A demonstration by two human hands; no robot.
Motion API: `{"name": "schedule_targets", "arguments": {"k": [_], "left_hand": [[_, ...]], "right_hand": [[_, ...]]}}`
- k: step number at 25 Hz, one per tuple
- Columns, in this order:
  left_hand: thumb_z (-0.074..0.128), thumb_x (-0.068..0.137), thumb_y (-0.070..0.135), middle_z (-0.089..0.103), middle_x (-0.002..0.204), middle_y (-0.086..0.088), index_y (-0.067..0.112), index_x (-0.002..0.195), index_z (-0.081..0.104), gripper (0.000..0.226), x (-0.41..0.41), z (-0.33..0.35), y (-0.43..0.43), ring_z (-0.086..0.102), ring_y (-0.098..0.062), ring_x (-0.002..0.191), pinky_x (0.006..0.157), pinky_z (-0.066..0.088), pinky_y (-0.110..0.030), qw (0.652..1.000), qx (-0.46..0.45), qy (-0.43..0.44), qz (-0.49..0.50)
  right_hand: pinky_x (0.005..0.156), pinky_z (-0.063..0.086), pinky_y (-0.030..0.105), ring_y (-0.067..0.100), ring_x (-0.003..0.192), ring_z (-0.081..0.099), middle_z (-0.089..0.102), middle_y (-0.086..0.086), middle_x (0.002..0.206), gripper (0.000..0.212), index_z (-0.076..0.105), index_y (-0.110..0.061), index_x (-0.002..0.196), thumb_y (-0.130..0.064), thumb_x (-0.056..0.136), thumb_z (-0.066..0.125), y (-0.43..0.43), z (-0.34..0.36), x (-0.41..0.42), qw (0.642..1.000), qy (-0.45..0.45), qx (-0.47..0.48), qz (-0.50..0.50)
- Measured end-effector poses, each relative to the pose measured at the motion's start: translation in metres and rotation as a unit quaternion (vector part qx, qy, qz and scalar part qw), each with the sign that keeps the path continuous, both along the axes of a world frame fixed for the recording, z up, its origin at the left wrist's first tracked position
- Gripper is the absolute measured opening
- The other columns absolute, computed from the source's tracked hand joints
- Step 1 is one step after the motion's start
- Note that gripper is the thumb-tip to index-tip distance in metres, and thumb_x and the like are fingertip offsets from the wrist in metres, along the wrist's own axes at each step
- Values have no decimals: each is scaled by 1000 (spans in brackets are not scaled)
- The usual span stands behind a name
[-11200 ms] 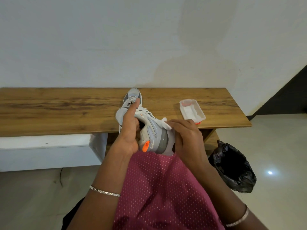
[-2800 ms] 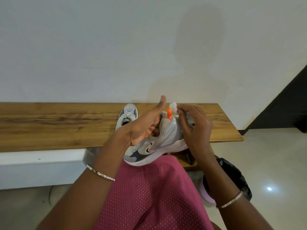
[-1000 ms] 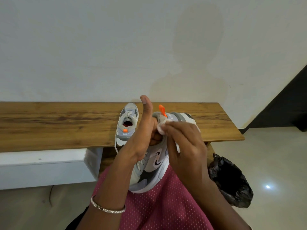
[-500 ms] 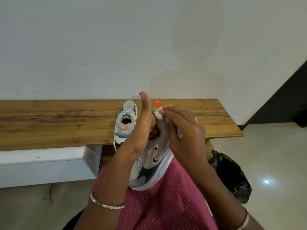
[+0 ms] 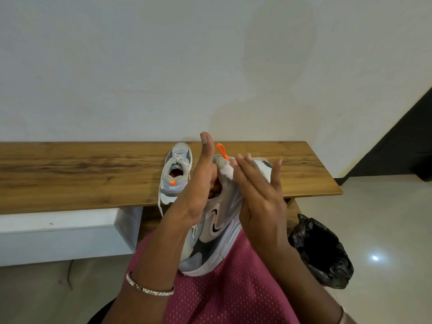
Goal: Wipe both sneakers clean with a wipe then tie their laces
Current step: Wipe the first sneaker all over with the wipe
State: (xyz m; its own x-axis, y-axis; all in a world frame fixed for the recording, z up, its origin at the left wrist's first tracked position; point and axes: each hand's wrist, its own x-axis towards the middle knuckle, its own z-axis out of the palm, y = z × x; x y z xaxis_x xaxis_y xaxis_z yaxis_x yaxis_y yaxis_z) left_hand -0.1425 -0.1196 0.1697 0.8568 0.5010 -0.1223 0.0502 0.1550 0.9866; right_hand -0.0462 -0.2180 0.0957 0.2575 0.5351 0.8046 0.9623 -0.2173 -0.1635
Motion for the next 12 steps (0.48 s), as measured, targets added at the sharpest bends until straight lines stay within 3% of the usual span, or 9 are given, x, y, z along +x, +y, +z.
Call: {"name": "schedule_targets", "arguments": {"k": [1,3,5,7,8,9,10,11,12], "left_hand": [[5,100,64,45,121,-17,-16,129,47,95,0,-3,-1,39,-29,119,104,22,-44,1000,-2,-9,6],[3,97,68,28,130,-2,-16,143,25,98,-1,-3,0,17,-21,125,104,12,-47,1000,16,2,22],[-2,94,72,48,122,-10,-15,140,41,108,-2,-2,6,38,-18,120,108,23,-46,999,13,40,30],[-2,90,78,42,72,14,-13,121,58,114,-2,-5,12,40,2,56,98,51,-34,999,-9,29,36],[1,86,84,29,85,8,-11,108,60,113,-2,-6,13,25,0,66,105,25,-56,998,-13,22,53],[6,80,91,27,73,-2,-9,103,60,116,-2,-7,12,26,-3,59,41,17,-15,998,-12,19,60],[12,72,98,33,71,-21,-10,114,58,124,-2,-6,10,36,-11,57,73,59,-20,998,-11,25,53],[16,70,100,54,92,-37,-3,138,51,129,-2,-4,7,60,-23,71,91,58,-28,998,-12,35,43],[15,76,95,57,133,-34,4,154,34,121,-4,1,1,65,-39,115,111,43,-44,998,0,47,31]], "right_hand": [[120,15,61,26,136,49,59,13,138,36,62,0,130,-1,101,41,4,6,4,1000,9,-1,-4],[119,17,63,25,138,47,60,10,138,36,63,-3,130,-1,98,46,6,7,4,1000,21,-1,-6],[119,20,61,24,140,44,57,9,141,37,61,-4,132,2,97,50,0,-3,-6,1000,19,4,-7],[118,21,63,26,142,42,55,8,143,41,60,-6,133,6,94,59,-13,-21,-17,1000,-2,-2,-26],[116,22,64,29,141,42,56,7,142,42,62,-8,132,5,92,64,-19,-28,-20,999,-18,-4,-37],[115,24,65,31,140,43,58,5,139,41,65,-9,129,3,90,68,-22,-32,-20,998,-34,-3,-46],[114,26,66,33,138,46,62,4,135,37,69,-10,124,1,89,70,-23,-33,-17,998,-45,6,-52],[111,30,65,33,135,50,66,2,130,30,73,-12,118,-3,89,73,-22,-30,-13,997,-49,22,-56],[108,34,64,32,131,54,70,0,123,22,77,-13,111,-8,89,74,-19,-24,-9,996,-43,45,-64]]}}
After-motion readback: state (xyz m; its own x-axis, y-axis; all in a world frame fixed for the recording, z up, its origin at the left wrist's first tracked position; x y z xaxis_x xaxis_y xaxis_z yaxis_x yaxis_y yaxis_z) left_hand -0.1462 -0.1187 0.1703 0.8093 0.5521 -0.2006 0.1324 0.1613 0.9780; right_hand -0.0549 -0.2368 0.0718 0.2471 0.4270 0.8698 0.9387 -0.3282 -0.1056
